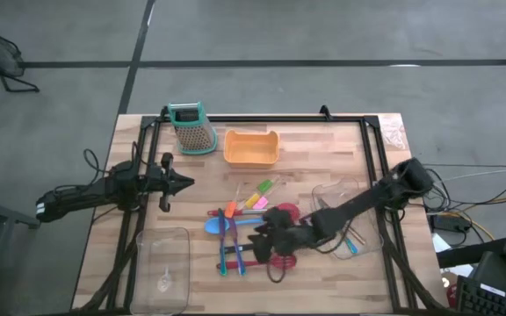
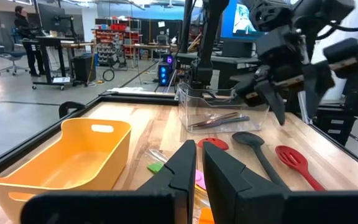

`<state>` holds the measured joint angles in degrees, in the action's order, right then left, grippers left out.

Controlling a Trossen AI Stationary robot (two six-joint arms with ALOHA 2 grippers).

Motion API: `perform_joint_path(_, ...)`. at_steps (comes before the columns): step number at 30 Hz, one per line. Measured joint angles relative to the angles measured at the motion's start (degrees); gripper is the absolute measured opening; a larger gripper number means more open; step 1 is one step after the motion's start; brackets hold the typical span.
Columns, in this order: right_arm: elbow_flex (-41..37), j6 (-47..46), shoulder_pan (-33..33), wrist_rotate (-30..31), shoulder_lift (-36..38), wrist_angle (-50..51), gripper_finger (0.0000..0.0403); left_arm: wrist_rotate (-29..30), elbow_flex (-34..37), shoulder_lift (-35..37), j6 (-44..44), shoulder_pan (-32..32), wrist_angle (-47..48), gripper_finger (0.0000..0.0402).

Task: Pick & Place Kitchen Items
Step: Put the blue knife into the top transparent bin

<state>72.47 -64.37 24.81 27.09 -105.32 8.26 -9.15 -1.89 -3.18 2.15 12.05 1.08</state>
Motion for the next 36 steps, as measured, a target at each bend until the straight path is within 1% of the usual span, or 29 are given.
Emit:
perform_joint_path(4,7.37,-0.17,-1.22,-1.99,-5.72,9.3,0.0188,0.03,0.0,0.0,0.01,0.01,0.0,0.0035)
perform_joint_path(9,17.27,-1.61,-2.53,-3.39,-12.82,21.08,0.0211,0.0,0.0,0.0,0.0,0.0,0.0,0.0035)
perform_joint_path(16,30.31,1.43,-3.77,-5.13,-22.36,28.46,0.0248,0.02,0.0,0.0,0.0,0.01,-0.02,0.0035)
perform_joint_path(21,38.38,1.13,-4.45,-5.1,-28.26,37.61,0.0258,0.01,0.0,0.0,0.01,0.0,-0.01,0.0035)
perform_joint_path(25,43.72,1.97,-4.51,-5.24,-32.06,38.37,0.0254,0.02,0.0,0.0,0.02,0.02,0.0,0.0035)
perform_joint_path(30,48.23,2.88,-4.45,-6.2,-35.11,40.5,0.0238,0.02,0.0,-0.02,0.0,0.02,0.0,0.0035)
perform_joint_path(32,49.22,2.5,-4.45,-6.52,-35.88,41.25,0.0233,0.0,0.0,-0.02,0.0,0.02,0.0,0.0035)
perform_joint_path(36,48.76,1.13,-4.39,-7.94,-36.19,41.27,0.0225,0.02,0.0,-0.02,0.01,0.01,0.0,0.0035)
